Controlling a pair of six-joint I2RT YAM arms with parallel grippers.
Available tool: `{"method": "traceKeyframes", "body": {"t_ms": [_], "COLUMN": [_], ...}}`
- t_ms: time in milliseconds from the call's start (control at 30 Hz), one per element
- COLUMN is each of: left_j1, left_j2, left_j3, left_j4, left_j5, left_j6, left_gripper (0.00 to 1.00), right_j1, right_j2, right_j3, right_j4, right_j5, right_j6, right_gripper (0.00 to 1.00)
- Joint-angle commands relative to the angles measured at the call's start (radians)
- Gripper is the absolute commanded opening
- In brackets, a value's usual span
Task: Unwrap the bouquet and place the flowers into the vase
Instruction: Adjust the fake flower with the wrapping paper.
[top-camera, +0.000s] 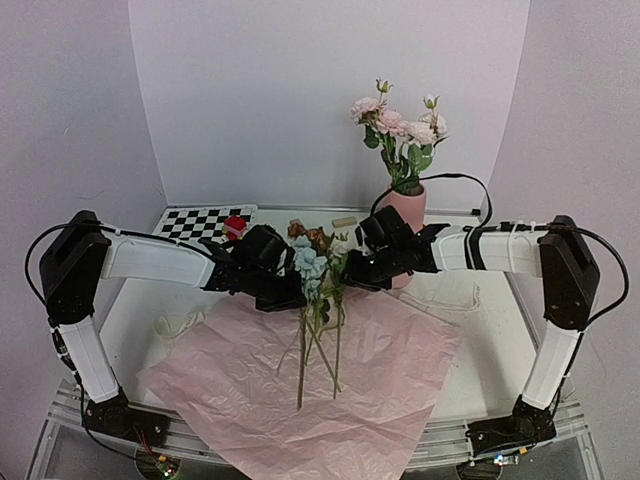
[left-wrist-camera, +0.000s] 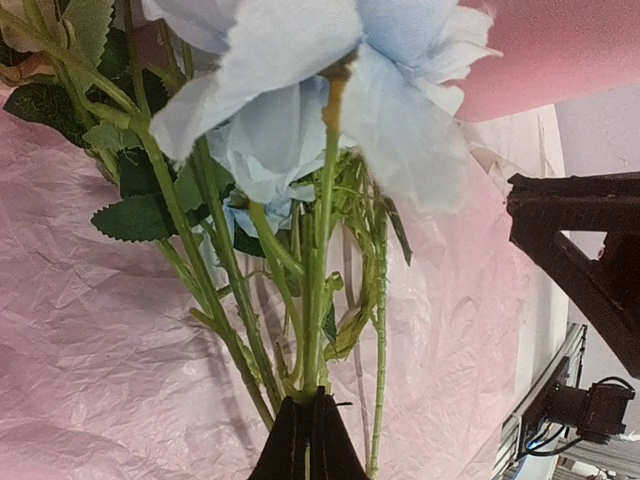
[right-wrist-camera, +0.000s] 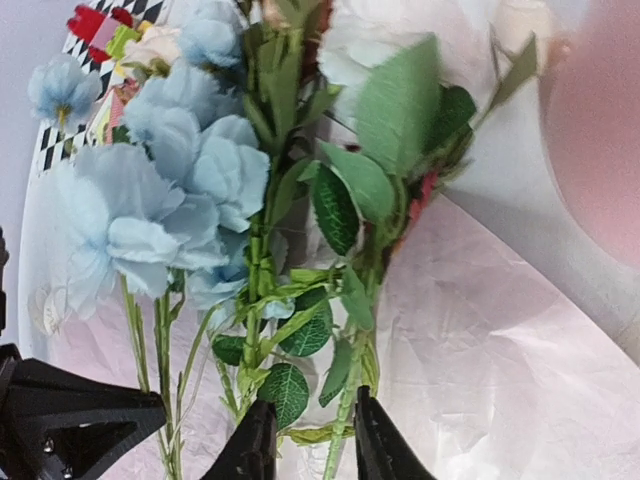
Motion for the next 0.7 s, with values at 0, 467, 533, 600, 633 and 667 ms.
{"method": "traceKeyframes", "body": {"t_ms": [0, 467, 533, 600, 633, 667], "left_j1": [0.004, 0.005, 0.005, 0.005, 0.004, 0.004], "left_j2": [-0.055, 0.025, 0.034, 0.044, 0.049, 0.053], "left_j3": [-0.006, 0.039, 0.038, 0.049, 0.053, 0.058], "left_j4": [0.079, 0.099, 0.119, 0.127, 0.131, 0.132], "left_j5": [-0.107, -0.097, -0.090, -0.075, -0.063, -0.050], "left_j6": [0.010, -0.008, -0.010, -0.011, -0.013, -0.014], "left_gripper": [0.00, 0.00, 0.00, 0.00, 0.00, 0.00], "right_j1": [0.006, 0.059, 0.072, 0.082, 0.085, 0.087], "right_j2": [0.007, -0.015, 0.006, 0.032, 0.039, 0.046], "right_j3": [0.077, -0.079, -0.085, -0.084, -0.090, -0.098], "right_j4": [-0.023, 0.166, 0.185, 0.190, 0.197, 0.208], "right_j5": [-0.073, -0.148, -0.156, -0.140, -0.131, -0.119], "right_j6": [-0.080, 0.012, 0.028, 0.034, 0.036, 0.039], "right_gripper": [0.33, 0.37, 0.37, 0.37, 0.37, 0.37]}}
